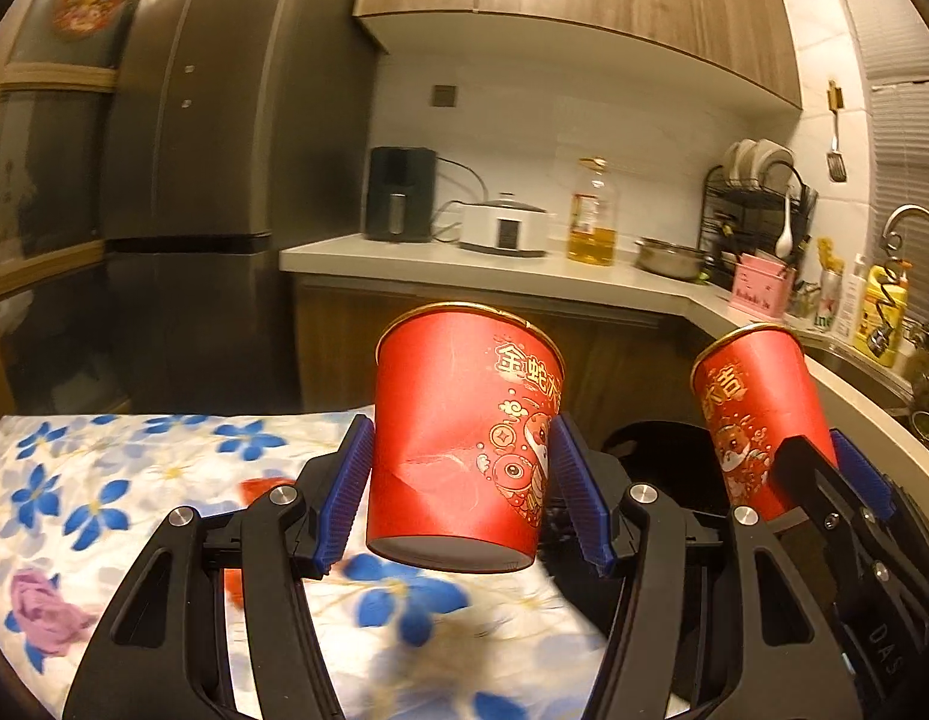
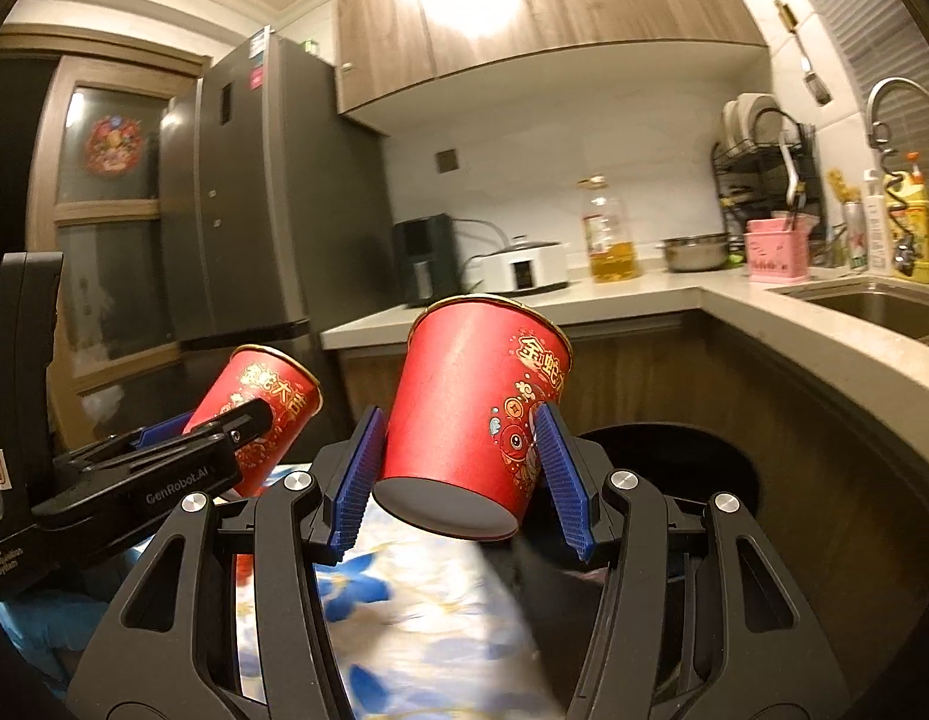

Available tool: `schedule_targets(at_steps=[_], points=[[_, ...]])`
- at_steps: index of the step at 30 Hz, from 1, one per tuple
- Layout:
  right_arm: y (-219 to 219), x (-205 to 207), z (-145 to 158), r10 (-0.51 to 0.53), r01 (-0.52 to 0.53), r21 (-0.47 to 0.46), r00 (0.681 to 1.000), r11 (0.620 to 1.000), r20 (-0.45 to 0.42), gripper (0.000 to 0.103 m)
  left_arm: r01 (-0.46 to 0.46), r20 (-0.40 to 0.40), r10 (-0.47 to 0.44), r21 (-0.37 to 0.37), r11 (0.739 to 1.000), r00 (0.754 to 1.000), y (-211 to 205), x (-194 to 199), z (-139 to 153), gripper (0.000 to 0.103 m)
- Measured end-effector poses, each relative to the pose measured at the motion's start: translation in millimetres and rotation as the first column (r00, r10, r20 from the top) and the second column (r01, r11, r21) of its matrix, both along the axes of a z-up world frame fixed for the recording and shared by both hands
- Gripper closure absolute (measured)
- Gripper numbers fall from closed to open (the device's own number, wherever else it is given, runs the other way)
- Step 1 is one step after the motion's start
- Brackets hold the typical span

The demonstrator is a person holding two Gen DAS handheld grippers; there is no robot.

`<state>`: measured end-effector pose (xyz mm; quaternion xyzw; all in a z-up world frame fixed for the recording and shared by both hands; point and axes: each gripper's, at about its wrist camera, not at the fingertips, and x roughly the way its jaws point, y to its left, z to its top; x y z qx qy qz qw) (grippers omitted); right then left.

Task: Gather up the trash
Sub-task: 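Carry both red paper cups over the black bin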

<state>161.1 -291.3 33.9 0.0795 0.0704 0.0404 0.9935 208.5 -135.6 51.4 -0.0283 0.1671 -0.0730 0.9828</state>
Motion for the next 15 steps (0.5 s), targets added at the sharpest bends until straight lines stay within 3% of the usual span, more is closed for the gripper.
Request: schedule_targets(at_steps=[15], points=[[-89.8,20.3,-22.6,-0.153,0.154,0.039,0.988,0.987,-0.027,0.051,0.113,-0.004,-0.113,0.002,0.994,0.994,-95.4,40.8,-13.0,0.045]])
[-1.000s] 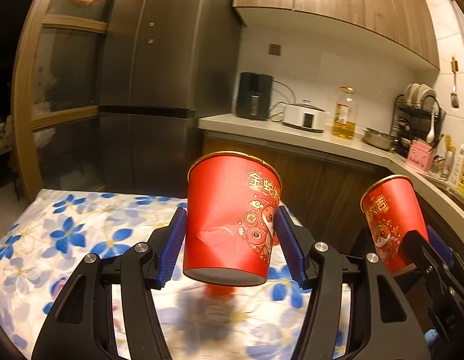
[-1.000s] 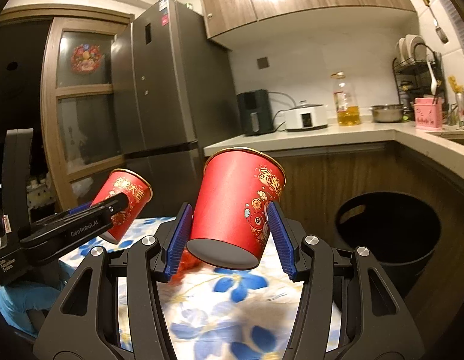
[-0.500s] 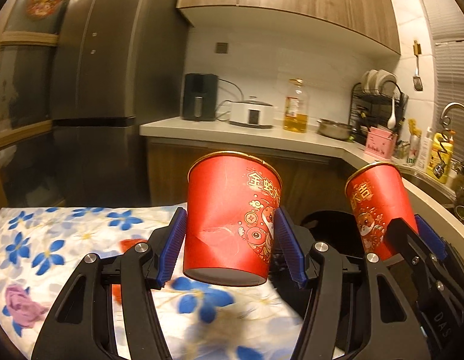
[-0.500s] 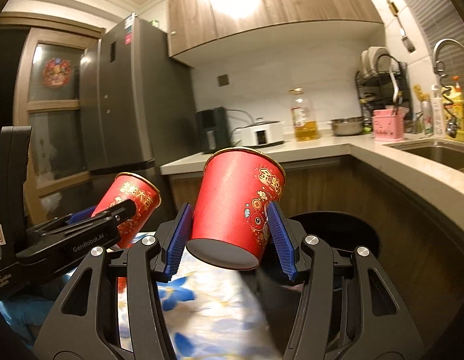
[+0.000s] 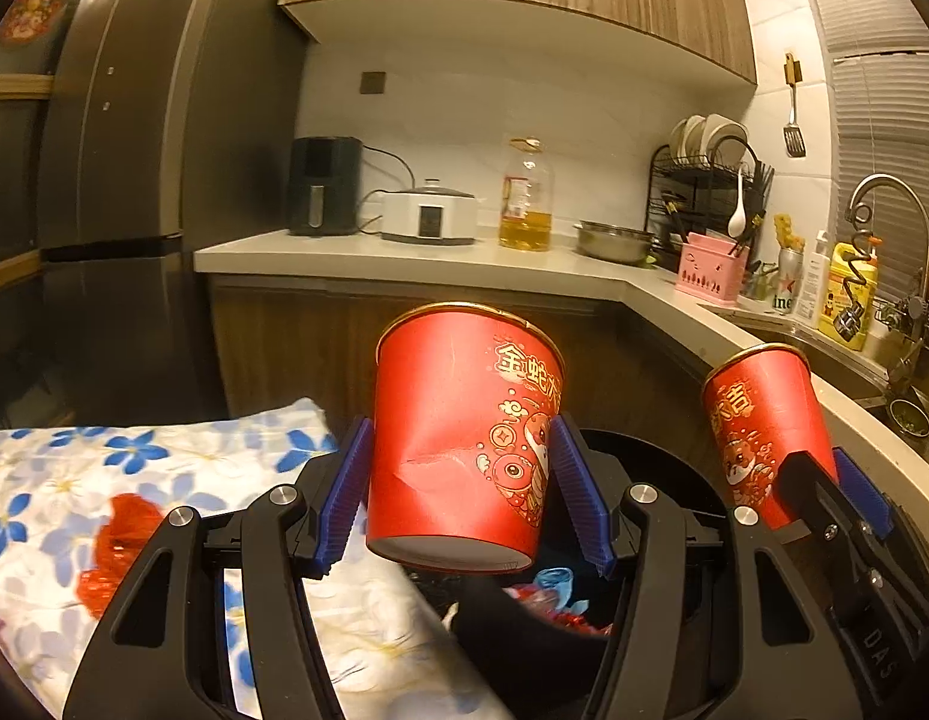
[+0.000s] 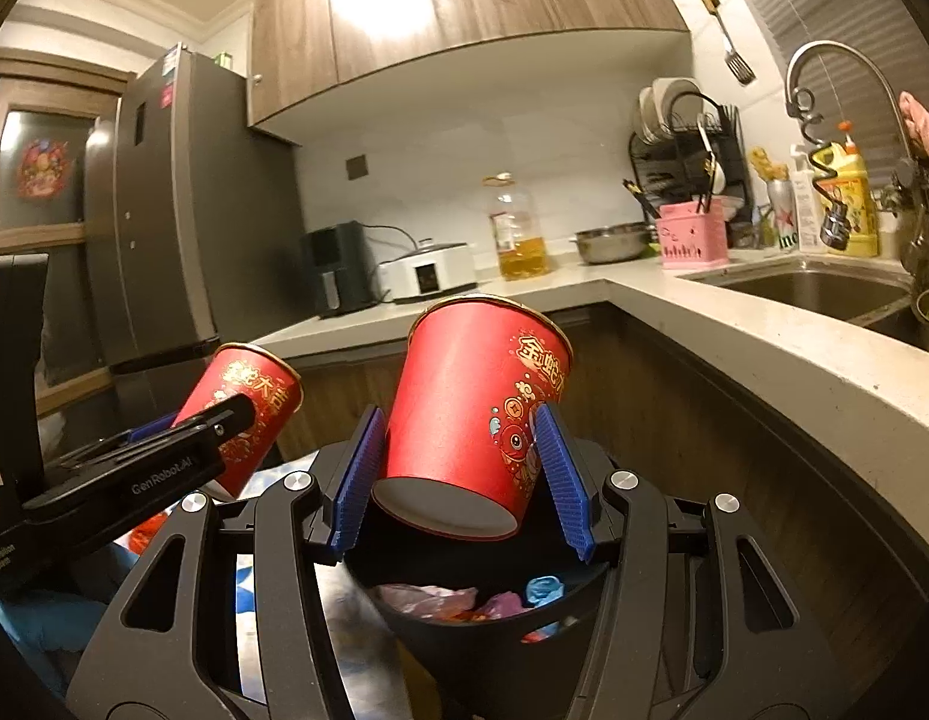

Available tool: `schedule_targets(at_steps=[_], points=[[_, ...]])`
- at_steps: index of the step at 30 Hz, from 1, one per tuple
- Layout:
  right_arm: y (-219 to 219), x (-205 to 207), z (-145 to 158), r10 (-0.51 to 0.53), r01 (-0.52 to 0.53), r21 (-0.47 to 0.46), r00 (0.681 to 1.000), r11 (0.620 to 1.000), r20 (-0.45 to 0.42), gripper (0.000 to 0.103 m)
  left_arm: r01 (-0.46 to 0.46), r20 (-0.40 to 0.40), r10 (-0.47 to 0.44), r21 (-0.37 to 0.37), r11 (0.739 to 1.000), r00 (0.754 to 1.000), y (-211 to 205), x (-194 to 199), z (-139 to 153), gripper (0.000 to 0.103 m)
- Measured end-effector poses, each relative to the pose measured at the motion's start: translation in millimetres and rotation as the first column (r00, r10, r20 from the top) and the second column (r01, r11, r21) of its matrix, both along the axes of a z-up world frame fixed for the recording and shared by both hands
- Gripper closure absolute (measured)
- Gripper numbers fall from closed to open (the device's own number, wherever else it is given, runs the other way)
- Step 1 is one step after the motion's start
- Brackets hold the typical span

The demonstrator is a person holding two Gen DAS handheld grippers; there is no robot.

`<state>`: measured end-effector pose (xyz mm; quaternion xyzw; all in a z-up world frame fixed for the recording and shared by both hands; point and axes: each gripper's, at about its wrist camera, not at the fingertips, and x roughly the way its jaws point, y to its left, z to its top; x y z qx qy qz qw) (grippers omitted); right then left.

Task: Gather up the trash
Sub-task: 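Carry both red paper cups over the black bin, then open both tools to drop the red paper cups into the bin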

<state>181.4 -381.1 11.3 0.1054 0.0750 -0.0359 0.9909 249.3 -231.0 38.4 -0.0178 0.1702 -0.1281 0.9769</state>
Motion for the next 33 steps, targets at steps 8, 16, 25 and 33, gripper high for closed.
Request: schedule_targets(at_steps=[8,16,25,33], points=[[-14.9,19.4,-11.7,0.000,0.000,0.002,1.000,1.000,-0.026,0.051,0.011,-0.021,-0.010,0.040,0.999,1.000,-27.0,19.7,-16.2,0.044],[-20.1,32.4,-21.1,-0.001,0.001,0.003,0.999,1.000,-0.042,0.051,0.019,-0.025,-0.017,0.050,0.999,1.000,-37.1,32.4,-21.8,0.043],[-22.8,44.2,-29.8,0.014,-0.014,0.008,0.998,1.000,-0.061,0.050,0.034,-0.046,-0.031,0.058,0.998,0.998,-46.9,42.7,-33.8,0.042],[-25.1,51.6,-34.3,0.016,-0.015,0.008,0.998,1.000,-0.069,0.050,0.054,-0.060,-0.051,0.053,0.997,0.997,-51.3,49.7,-42.2,0.041]])
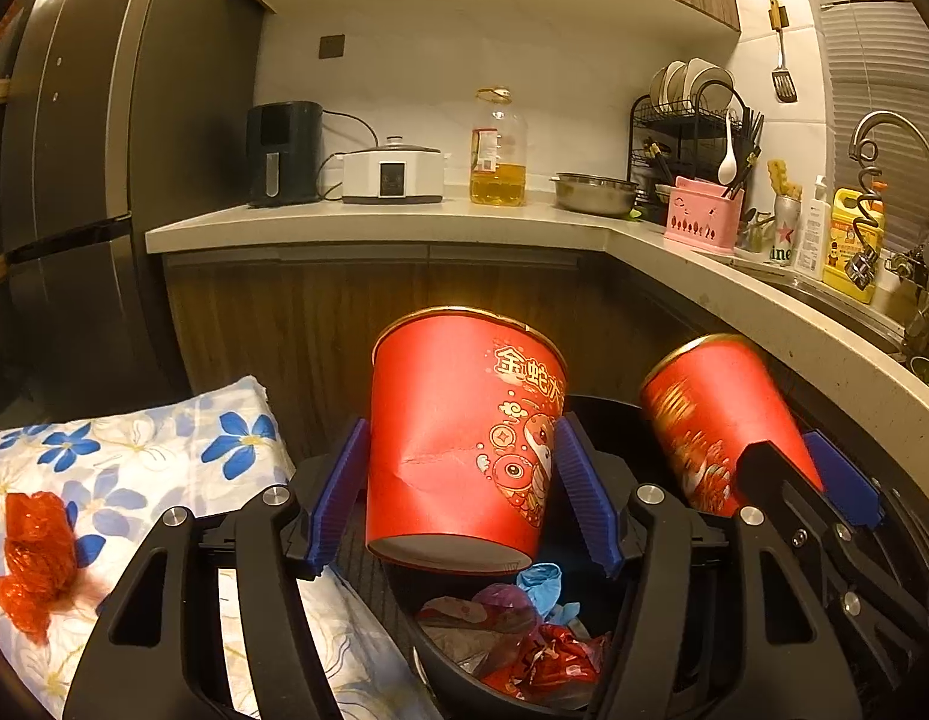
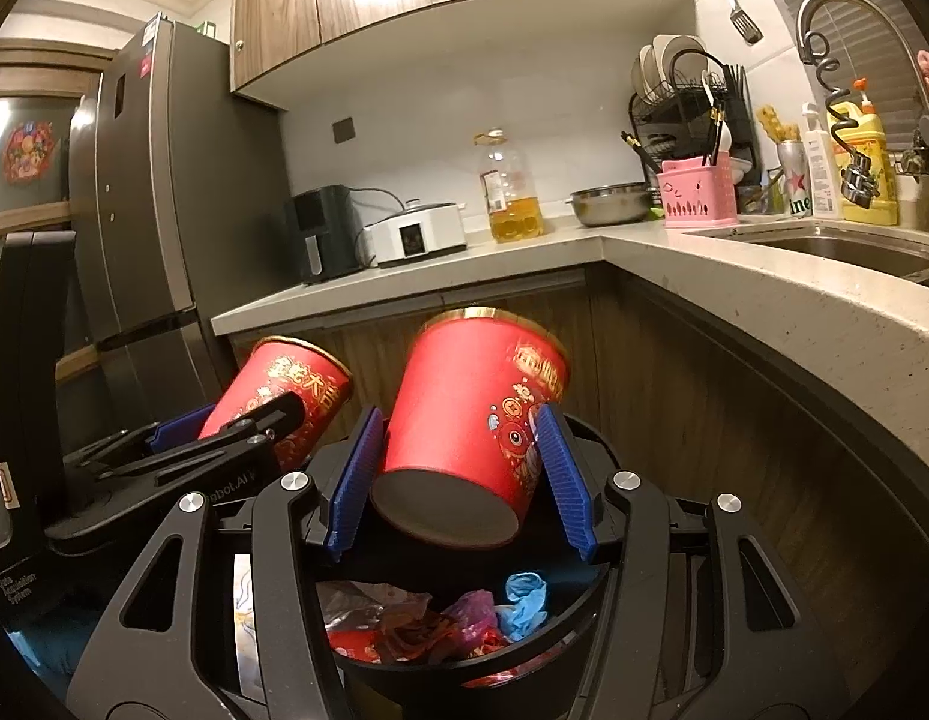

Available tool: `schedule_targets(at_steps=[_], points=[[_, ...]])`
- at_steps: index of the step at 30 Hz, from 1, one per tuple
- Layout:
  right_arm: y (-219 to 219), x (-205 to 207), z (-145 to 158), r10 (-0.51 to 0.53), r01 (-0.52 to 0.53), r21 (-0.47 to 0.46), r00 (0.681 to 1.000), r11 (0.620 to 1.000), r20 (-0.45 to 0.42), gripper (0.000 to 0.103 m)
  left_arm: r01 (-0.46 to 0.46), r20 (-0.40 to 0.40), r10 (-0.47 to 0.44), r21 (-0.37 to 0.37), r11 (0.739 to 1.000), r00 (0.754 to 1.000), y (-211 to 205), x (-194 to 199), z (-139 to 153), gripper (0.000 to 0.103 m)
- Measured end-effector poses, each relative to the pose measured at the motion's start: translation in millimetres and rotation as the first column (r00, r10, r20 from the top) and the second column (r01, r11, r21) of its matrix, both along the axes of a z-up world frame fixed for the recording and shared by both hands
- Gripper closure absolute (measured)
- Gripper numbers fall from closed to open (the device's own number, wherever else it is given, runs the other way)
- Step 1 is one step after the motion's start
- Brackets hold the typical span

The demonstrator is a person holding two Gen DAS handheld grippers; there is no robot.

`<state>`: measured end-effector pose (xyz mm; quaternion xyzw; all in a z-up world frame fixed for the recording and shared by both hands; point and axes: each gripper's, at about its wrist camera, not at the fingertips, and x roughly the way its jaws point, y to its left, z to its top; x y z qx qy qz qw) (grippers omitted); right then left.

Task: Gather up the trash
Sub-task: 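Open both tools to drop the red paper cups into the bin, then move both tools back to the red bag and lilac cloth on the table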

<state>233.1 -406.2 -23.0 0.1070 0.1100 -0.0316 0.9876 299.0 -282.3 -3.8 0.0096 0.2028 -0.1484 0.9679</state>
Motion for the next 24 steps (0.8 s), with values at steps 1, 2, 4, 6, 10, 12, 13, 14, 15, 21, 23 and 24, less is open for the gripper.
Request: schedule_targets(at_steps=[1,2,4,6,10,12,13,14,15,21,23,24], points=[[0.0,0.4,-0.3,-0.003,0.003,-0.001,1.000,1.000,0.000,0.050,0.004,-0.001,-0.004,0.003,1.000,1.000,-0.5,0.5,-0.9,0.041],[-0.1,0.9,-0.8,-0.005,0.005,-0.001,1.000,1.000,-0.002,0.050,0.011,-0.004,-0.011,0.007,1.000,1.000,-0.9,0.8,-1.9,0.041],[-0.5,1.9,-2.3,-0.008,0.008,-0.001,1.000,1.000,-0.013,0.048,0.017,-0.003,-0.016,0.017,1.000,1.000,-0.7,1.1,-3.9,0.040],[-1.4,2.2,-3.8,-0.014,0.014,0.002,1.000,1.000,-0.019,0.043,0.019,-0.003,-0.019,0.025,1.000,1.000,-0.1,1.5,-5.3,0.035],[-6.0,-4.1,-3.7,-0.041,0.042,0.011,0.999,0.999,-0.018,0.042,0.001,-0.002,-0.001,0.035,0.999,1.000,4.5,1.2,-6.9,0.028],[-7.4,-6.9,-2.8,-0.048,0.048,0.013,0.999,0.999,-0.018,0.040,-0.007,-0.006,0.008,0.033,0.999,1.000,6.2,1.0,-7.3,0.026],[-6.8,-8.6,-2.6,-0.051,0.051,0.011,0.999,0.999,-0.017,0.040,-0.012,-0.010,0.012,0.036,0.999,1.000,7.2,0.8,-7.4,0.025],[-6.1,-10.5,-2.1,-0.054,0.054,0.006,0.998,0.999,-0.016,0.039,-0.014,-0.012,0.014,0.038,0.999,1.000,7.9,0.0,-7.7,0.023],[-5.3,-12.3,-1.7,-0.056,0.056,0.003,0.998,0.998,-0.016,0.038,-0.015,-0.013,0.016,0.038,0.999,1.000,9.5,-1.5,-7.9,0.022],[-0.9,-23.0,3.8,-0.059,0.059,-0.003,0.998,0.998,-0.016,0.036,-0.055,-0.011,0.055,0.050,0.997,0.998,20.6,-12.8,-5.2,0.017],[1.5,-27.5,5.4,-0.054,0.054,-0.004,0.998,0.999,-0.016,0.036,-0.067,-0.011,0.068,0.049,0.997,0.998,27.3,-18.5,-3.5,0.017],[3.1,-29.6,6.0,-0.051,0.051,-0.004,0.999,0.999,-0.016,0.036,-0.074,-0.010,0.074,0.049,0.996,0.997,30.5,-21.3,-2.8,0.016]])
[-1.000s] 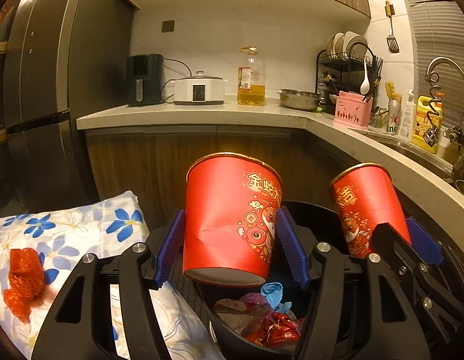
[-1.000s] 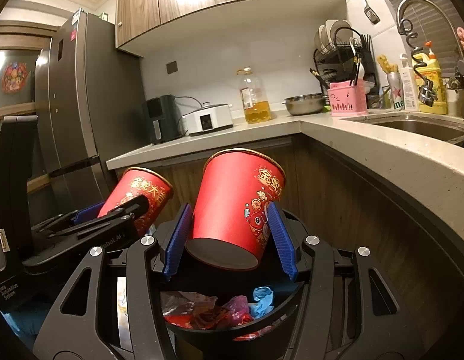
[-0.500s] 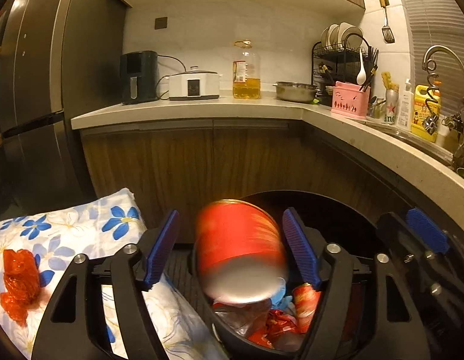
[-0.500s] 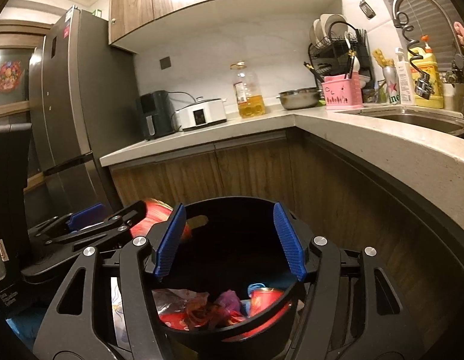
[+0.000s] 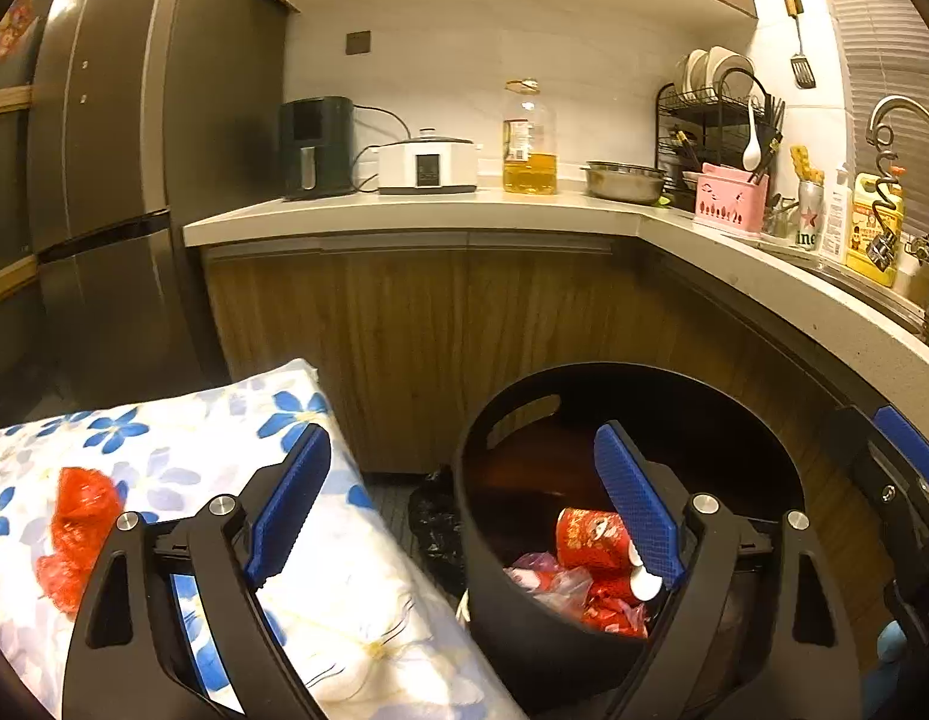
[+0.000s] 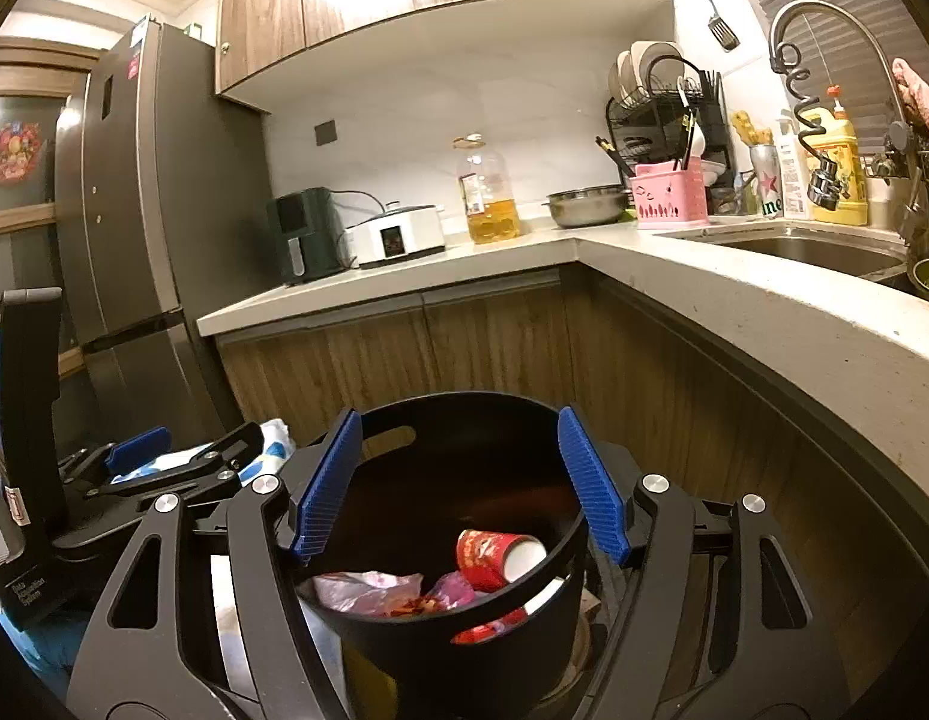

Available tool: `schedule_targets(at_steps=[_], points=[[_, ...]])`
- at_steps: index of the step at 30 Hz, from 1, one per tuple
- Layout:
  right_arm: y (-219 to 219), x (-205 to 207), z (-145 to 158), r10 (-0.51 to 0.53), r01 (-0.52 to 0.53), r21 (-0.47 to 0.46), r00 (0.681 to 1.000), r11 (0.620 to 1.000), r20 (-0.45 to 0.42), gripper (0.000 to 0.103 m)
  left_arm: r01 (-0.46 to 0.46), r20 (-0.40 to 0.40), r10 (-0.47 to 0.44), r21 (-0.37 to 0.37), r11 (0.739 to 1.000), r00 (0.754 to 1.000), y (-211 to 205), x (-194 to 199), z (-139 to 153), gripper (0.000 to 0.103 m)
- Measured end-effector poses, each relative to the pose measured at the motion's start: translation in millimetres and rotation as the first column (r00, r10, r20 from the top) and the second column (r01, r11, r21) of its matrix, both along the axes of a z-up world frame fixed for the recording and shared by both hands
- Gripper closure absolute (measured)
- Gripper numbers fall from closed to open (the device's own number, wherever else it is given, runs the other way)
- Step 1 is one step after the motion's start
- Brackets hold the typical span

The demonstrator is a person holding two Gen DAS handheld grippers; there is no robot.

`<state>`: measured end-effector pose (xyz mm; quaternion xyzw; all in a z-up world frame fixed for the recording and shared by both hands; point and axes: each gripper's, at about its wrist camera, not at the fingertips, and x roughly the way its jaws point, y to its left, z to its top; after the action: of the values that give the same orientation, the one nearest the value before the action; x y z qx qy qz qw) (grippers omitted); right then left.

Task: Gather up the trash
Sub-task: 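Move both tools back to the red bag and lilac cloth on the table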

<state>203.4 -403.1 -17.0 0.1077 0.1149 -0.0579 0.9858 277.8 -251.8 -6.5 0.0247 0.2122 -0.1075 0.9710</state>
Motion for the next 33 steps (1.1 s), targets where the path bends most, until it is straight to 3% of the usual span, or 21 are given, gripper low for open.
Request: schedule_targets(at_steps=[20,33], points=[[70.4,-52.4,21.9,0.149,-0.148,-0.028,0.988,0.989,0.040,0.032,-0.169,0.077,0.169,-0.005,0.986,0.983,93.7,-80.9,26.4,0.014],[147.1,-74.3,26.2,0.285,-0.283,-0.061,0.958,0.957,0.030,0.032,-0.328,0.078,0.329,-0.025,0.944,0.941,179.0,-130.9,24.3,0.014]])
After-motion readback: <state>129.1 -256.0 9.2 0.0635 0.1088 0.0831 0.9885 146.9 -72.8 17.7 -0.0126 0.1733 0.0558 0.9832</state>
